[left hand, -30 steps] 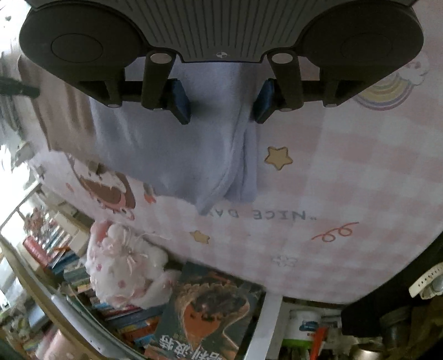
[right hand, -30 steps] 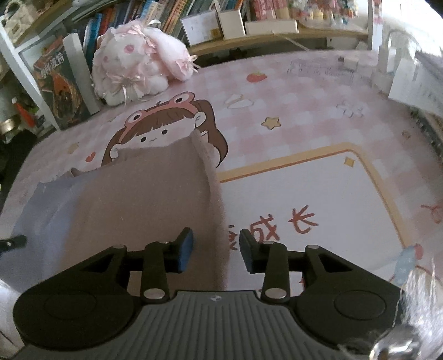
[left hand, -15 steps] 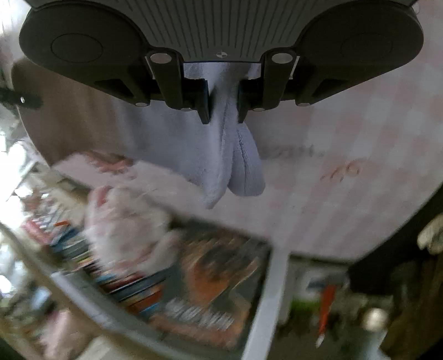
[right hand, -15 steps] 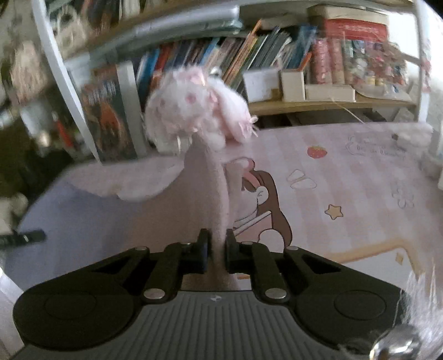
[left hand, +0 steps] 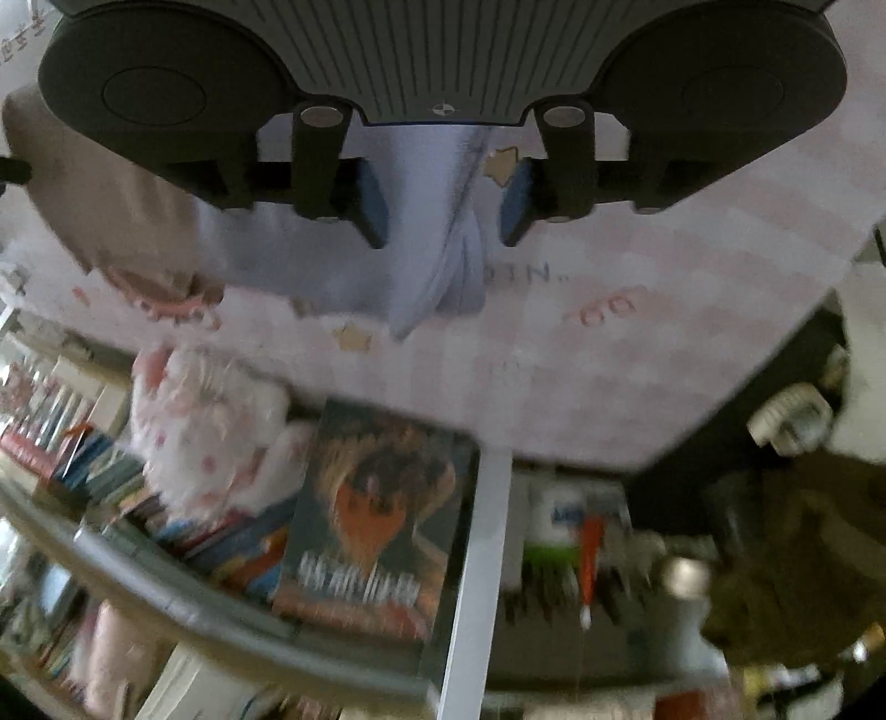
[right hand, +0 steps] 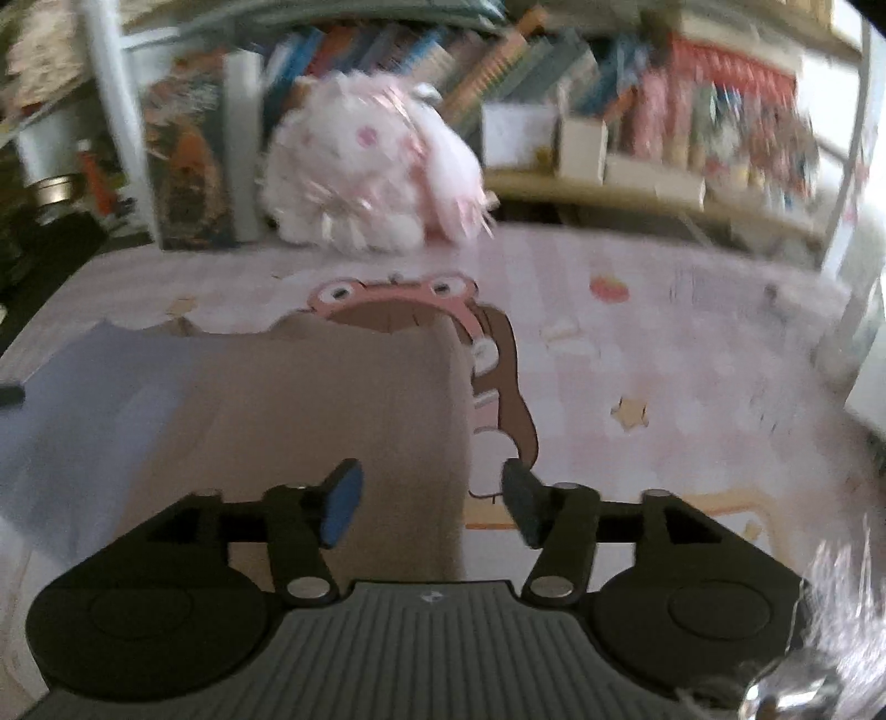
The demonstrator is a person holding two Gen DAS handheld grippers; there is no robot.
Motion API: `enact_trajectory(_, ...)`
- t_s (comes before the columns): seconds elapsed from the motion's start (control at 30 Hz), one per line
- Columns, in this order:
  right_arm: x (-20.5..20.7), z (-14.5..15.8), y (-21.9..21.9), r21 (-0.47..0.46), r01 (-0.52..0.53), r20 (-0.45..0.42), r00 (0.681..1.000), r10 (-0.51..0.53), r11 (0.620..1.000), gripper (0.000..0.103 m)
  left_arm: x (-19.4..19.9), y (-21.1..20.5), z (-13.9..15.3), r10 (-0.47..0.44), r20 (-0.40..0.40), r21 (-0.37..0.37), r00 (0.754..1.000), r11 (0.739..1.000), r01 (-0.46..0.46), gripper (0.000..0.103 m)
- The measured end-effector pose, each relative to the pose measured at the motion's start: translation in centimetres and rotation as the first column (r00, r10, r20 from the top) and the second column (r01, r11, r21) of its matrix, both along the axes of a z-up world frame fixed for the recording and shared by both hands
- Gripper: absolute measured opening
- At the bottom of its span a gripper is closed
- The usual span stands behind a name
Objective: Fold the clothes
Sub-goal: 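Open both grippers and withdraw from the folded sweater, then grasp the lavender end of the folded sweater with the left gripper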
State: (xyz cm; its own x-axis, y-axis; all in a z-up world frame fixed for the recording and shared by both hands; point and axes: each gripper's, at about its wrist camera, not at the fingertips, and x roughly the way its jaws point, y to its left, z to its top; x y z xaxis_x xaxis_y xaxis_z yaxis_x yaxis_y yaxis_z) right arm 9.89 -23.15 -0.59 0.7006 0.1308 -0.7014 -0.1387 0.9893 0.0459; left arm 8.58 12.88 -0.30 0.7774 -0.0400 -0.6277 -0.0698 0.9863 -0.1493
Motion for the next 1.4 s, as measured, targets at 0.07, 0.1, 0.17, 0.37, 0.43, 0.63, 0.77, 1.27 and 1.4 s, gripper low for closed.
enact_trajectory(0.07,-1.2,0.5,0.2,-0.026,-0.031,0.031,0.999,0.031,0.999,0.071,-1.5,-0.5,0.9,0.014,0.042,0.016,0.999,1.000,-0.015,0.065)
enact_trajectory(0.1,-1.7,0.7,0.3,-0.031,-0.045,0.039,0.998,0.046,0.998,0.074,-2.2,-0.9,1.1,0.020,0.051,0.020,0.999,1.000,-0.021,0.070)
enact_trajectory(0.17,-2.8,0.8,0.4,-0.031,-0.067,0.045,0.997,0.069,0.997,0.080,-3.5,-1.9,1.2,0.035,0.058,0.024,0.998,0.999,-0.037,0.077)
enact_trajectory(0.37,-5.4,0.5,0.0,0.022,-0.096,0.006,0.995,0.096,0.995,0.083,-6.1,-5.0,0.2,0.079,0.010,0.039,0.997,0.996,-0.079,0.081)
enact_trajectory(0.43,-6.1,0.3,-0.3,0.026,-0.107,-0.012,0.994,0.108,0.994,0.083,-6.9,-5.9,-0.1,0.092,-0.002,0.023,0.996,0.995,-0.092,0.082)
enact_trajectory(0.63,-7.6,-0.5,-1.4,-0.010,-0.140,-0.032,0.990,0.139,0.990,0.089,-9.5,-8.9,-0.8,0.128,-0.040,-0.006,0.991,0.992,-0.129,0.092)
enact_trajectory(0.77,-8.2,-1.1,-2.5,-0.001,-0.165,-0.049,0.985,0.165,0.986,0.091,-10.6,-10.7,-1.1,0.132,-0.064,0.010,0.989,0.991,-0.131,0.093)
enact_trajectory(1.27,-9.8,-2.5,-3.1,0.011,-0.233,-0.116,0.966,0.232,0.973,0.094,-12.6,-12.7,-1.8,0.135,-0.149,0.036,0.979,0.991,-0.131,0.095)
enact_trajectory(1.4,-9.8,-2.7,-2.5,0.010,-0.223,-0.124,0.967,0.223,0.975,0.094,-12.0,-12.1,-2.0,0.118,-0.142,0.026,0.983,0.993,-0.116,0.095)
